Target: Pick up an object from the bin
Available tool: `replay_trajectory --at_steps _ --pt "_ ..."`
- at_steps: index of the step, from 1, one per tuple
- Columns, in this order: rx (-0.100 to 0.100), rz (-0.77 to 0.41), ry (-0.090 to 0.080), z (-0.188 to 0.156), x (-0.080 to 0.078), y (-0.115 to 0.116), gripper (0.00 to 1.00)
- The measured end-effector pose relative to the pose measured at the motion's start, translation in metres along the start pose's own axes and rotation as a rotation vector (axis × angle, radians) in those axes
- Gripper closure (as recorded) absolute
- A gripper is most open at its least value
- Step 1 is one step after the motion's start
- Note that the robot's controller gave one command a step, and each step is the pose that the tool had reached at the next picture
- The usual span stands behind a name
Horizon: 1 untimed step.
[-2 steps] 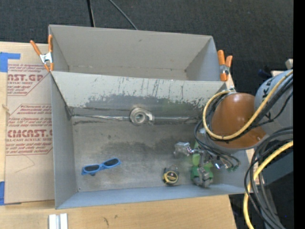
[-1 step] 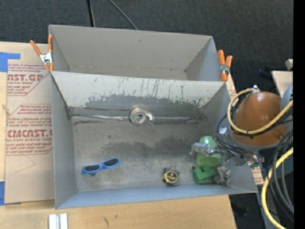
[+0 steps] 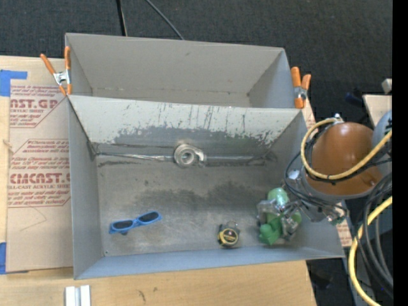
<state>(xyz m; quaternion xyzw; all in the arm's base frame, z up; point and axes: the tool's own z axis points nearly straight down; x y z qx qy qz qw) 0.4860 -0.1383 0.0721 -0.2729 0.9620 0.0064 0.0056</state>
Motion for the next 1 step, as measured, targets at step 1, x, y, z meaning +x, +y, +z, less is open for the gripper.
replay_trajectory --at_steps 1 --pt "0.015 -0.007 0.007 -0.1546 -0.0123 0.0108 1.00"
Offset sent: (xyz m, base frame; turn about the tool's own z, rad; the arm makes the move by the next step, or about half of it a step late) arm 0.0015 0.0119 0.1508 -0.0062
